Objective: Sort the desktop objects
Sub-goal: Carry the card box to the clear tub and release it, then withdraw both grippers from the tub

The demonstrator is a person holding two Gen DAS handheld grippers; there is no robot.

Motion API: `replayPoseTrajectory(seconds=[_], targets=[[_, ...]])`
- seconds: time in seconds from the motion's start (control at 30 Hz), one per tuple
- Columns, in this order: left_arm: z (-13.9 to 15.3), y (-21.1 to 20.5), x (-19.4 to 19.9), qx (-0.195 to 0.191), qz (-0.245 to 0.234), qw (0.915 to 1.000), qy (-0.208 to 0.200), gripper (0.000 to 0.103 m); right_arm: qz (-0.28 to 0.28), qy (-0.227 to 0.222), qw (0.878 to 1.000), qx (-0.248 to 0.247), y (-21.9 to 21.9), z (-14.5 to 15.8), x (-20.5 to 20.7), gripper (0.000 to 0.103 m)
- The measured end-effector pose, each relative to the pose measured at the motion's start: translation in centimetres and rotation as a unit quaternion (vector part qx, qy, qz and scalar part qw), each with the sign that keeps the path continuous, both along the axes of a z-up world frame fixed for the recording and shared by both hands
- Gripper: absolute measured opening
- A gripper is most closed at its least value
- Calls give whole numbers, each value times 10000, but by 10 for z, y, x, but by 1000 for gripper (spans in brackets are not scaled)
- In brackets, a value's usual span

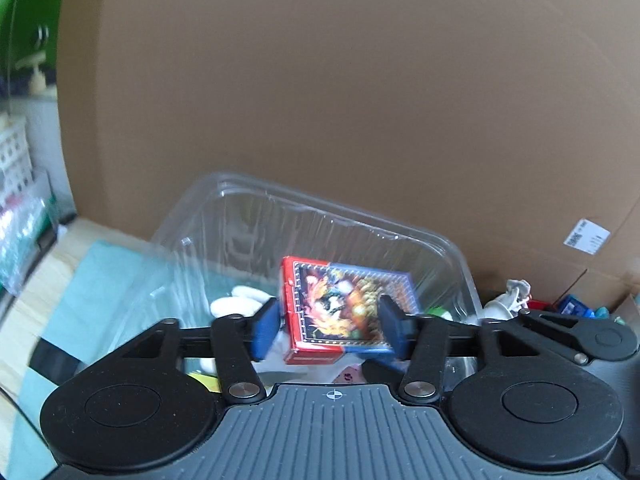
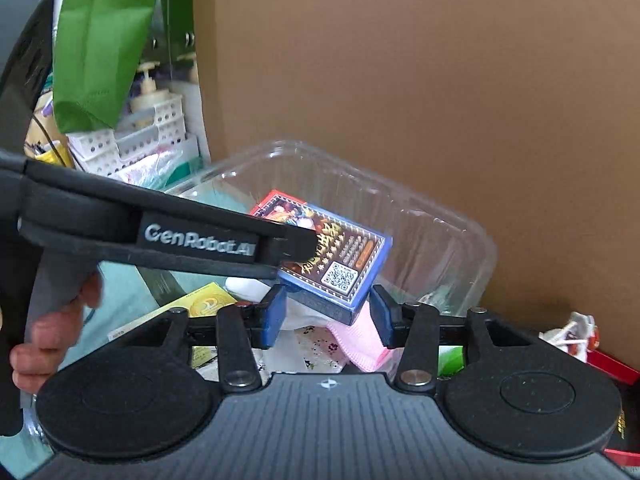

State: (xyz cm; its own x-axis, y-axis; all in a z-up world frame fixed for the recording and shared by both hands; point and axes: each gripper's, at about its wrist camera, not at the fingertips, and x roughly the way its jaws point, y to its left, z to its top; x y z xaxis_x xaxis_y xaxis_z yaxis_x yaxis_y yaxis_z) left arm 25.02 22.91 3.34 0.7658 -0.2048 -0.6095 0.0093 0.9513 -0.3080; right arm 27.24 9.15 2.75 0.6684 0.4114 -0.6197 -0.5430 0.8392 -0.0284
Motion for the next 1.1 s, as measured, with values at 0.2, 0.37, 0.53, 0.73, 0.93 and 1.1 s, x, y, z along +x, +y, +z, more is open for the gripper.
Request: replayPoseTrajectory(seconds=[0.2, 0.37, 0.53, 0.73, 0.93, 1.1], targets=[[4, 6, -11, -116, 196, 9992, -322, 103, 70, -548, 9984, -132, -6, 3, -13, 87], [8, 0, -22, 55, 183, 9989, -437, 103, 45, -651, 9978, 151, -14, 8, -23, 100], [14, -12, -37, 304, 131, 9980, -544, 103, 60, -681, 9976, 102, -17, 15, -35, 102], [27, -28, -70, 533, 114, 9958, -733, 103, 21, -730, 9972, 131, -26, 24, -64, 103], [33, -44, -124, 938, 241, 9909, -937, 103, -125, -696, 9974, 130, -35, 25, -102, 103], [35, -46, -178, 1163, 348, 9864, -1105, 103, -103, -767, 9969, 160, -57, 17, -155, 103]])
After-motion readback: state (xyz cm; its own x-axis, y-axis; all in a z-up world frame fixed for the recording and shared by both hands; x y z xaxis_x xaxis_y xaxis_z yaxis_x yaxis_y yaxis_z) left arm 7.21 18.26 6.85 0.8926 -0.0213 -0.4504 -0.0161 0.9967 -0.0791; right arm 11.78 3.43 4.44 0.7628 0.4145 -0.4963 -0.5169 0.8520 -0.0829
